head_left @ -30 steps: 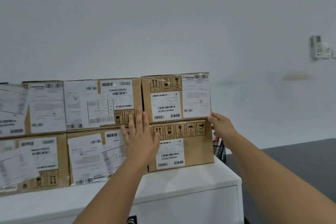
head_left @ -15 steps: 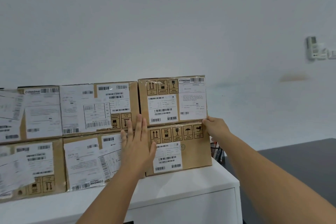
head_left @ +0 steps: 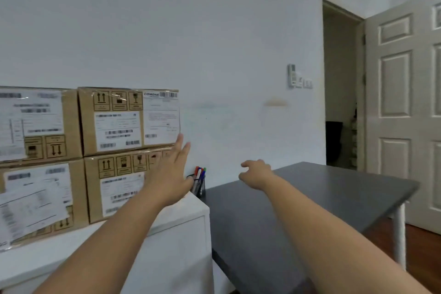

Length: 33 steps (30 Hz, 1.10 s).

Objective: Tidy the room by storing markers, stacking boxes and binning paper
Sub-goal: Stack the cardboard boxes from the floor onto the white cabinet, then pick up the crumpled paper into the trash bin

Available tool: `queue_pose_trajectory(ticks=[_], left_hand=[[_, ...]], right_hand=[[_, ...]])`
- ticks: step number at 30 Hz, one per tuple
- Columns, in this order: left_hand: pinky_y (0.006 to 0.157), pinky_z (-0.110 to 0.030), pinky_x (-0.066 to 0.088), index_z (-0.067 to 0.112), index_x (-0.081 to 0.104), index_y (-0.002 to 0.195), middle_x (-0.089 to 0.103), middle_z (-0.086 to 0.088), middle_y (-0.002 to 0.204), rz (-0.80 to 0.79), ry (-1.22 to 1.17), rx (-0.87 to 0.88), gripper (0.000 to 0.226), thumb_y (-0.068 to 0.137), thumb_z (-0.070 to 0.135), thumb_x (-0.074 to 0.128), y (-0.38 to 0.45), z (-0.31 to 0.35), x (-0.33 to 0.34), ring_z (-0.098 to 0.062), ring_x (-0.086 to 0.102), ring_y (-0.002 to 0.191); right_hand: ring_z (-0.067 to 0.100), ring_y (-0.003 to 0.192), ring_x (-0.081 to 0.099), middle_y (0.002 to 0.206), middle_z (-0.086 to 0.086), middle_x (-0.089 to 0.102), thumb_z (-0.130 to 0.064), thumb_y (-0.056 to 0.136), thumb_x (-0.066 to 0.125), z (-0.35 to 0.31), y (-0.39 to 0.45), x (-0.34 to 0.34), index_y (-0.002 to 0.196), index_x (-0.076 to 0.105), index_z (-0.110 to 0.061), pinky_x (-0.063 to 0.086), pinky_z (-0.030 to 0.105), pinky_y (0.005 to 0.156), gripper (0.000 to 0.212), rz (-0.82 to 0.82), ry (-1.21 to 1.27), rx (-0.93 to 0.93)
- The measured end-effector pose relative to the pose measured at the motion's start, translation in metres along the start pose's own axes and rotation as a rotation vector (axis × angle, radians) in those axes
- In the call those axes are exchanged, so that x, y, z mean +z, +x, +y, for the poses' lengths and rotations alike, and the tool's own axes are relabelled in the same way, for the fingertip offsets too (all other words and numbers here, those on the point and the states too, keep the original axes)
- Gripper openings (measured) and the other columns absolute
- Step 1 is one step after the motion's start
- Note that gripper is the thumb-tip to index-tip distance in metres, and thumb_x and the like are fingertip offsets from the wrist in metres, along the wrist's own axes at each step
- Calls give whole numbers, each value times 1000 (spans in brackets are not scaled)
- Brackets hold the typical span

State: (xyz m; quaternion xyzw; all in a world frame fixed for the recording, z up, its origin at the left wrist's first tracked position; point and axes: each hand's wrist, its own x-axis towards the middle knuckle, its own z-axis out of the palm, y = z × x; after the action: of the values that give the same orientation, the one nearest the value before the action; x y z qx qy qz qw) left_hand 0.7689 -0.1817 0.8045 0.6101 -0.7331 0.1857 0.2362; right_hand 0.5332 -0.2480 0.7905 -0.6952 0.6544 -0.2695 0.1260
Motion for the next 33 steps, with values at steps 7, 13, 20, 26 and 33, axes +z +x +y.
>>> queue_pose_trajectory(ticks=[7,13,20,26,33], left_hand=[[122,-43,7,26,7,159,-1,3,167,-218,-91,218,80,93,36,52,7,112,24,-22,4,153],[115,-37,30,32,34,151,5,8,165,-289,-256,314,66,90,33,58,-4,203,35,-22,24,147],[120,-43,22,30,27,154,13,0,165,-473,-254,427,70,93,39,59,-40,298,56,-23,16,151],[115,-42,33,30,20,156,32,-5,159,-579,-284,466,78,91,38,63,-65,361,57,-25,35,143],[112,-40,36,27,27,154,39,-5,155,-635,-296,542,77,88,36,67,-89,421,57,-26,41,140]], right_hand=[[35,140,22,153,11,24,-35,96,42,117,-68,-93,150,31,-31,29,49,111,55,44,-512,174],[33,138,32,151,10,37,-39,95,46,205,-141,-149,148,38,-24,28,43,114,55,-20,-556,352],[28,139,38,152,6,40,-37,92,57,290,-222,-183,145,43,-16,32,43,114,59,-99,-401,552],[29,133,45,147,3,47,-43,87,62,334,-279,-205,139,52,-20,37,42,111,57,-78,-294,627],[33,119,55,145,11,47,-37,94,58,372,-349,-208,146,43,-19,43,35,76,57,-130,-164,755]])
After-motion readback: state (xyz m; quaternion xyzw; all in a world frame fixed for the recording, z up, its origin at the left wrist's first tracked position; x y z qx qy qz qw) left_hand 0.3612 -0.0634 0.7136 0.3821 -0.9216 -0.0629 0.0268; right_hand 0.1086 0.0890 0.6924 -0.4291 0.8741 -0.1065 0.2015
